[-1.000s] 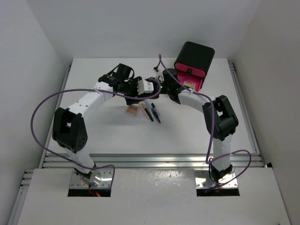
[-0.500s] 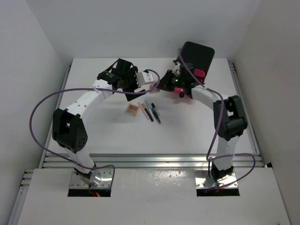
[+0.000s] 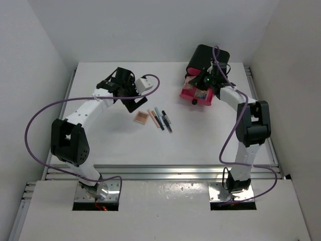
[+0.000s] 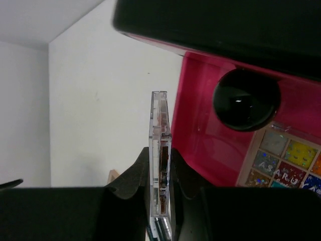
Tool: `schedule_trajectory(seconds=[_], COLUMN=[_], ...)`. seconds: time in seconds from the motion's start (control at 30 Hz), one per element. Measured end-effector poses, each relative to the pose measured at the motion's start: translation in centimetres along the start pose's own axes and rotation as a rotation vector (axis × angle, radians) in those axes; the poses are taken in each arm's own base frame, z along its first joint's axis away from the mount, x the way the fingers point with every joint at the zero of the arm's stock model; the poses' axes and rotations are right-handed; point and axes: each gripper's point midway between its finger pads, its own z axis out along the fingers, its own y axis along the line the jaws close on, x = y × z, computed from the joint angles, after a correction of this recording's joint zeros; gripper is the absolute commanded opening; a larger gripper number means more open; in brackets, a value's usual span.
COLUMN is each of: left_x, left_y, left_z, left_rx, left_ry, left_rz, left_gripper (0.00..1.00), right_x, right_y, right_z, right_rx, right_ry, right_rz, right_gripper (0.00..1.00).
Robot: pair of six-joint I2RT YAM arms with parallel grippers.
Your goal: Organize the makeup
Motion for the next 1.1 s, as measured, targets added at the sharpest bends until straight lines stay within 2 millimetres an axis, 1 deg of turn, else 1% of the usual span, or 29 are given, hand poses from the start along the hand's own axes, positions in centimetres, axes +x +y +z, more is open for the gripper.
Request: schedule_trajectory(seconds=[0.07,0.17,0.23,0.27,0.3,0.33,0.4,0.43,0.5,0.53,0.6,0.63,0.73,0.87,0.97,1.07,1.1], left_x=[0.7,0.8,0.8,0.8,0.9,0.9,0.9,1.0,1.1,1.2,1.5,1.6,2.0,1.9,1.6,1.6,1.7], left_y=[-0.3,-0.4,-0.4,-0.4,-0.5,-0.5,-0.5,-0.5,-0.6,-0.7,-0.9,-1.0,-1.4,-1.7,-1.7,-1.9,-2.0], left_z=[0.0,0.0,-0.1,-0.1,-0.1,-0.1,-0.1,-0.1,0.0,0.1,0.3,0.5,1.0,1.5,1.9,2.7,3.1], left_rx=[0.005,0.007,0.005,0.005,0.006,0.007,0.007,0.008,0.009,0.010,0.014,0.015,0.010,0.000,-0.018,-0.021,-0.019], left_ry=[0.013,0.015,0.013,0.014,0.014,0.014,0.014,0.015,0.016,0.018,0.022,0.023,0.021,0.008,-0.011,-0.009,-0.006], left_rz=[-0.007,-0.009,-0.009,-0.008,-0.008,-0.008,-0.007,-0.006,-0.005,-0.006,-0.008,-0.017,-0.080,-0.168,-0.238,-0.279,-0.291], left_gripper=[1.00,1.00,1.00,1.00,1.00,1.00,1.00,1.00,1.00,1.00,1.00,1.00,1.00,1.00,1.00,1.00,1.00], right_x=[0.6,1.4,1.7,1.7,1.6,1.6,1.5,1.5,1.8,1.9,2.2,2.4,2.8,3.0,3.1,2.6,2.3], right_y=[-0.9,-2.2,-2.8,-3.0,-3.2,-3.2,-3.5,-3.6,-3.8,-3.9,-4.1,-4.3,-4.7,-5.2,-5.5,-5.3,-5.0], right_z=[0.9,1.6,1.7,1.7,1.7,1.8,1.8,1.8,1.7,1.7,1.7,1.6,1.4,1.0,0.2,-0.9,-1.3], right_rx=[0.025,0.071,0.100,0.111,0.120,0.125,0.142,0.147,0.157,0.162,0.170,0.177,0.194,0.225,0.258,0.281,0.283], right_ry=[0.010,0.019,0.020,0.017,0.010,0.007,0.000,0.002,0.013,0.021,0.038,0.047,0.064,0.072,0.084,0.078,0.073], right_rz=[0.004,0.011,0.013,0.014,0.012,0.010,0.009,0.006,-0.001,-0.005,-0.012,-0.013,-0.016,-0.030,-0.044,-0.074,-0.085], right_gripper=[0.00,0.00,0.00,0.02,0.17,0.23,0.32,0.41,0.46,0.50,0.52,0.55,0.60,0.61,0.61,0.68,0.68])
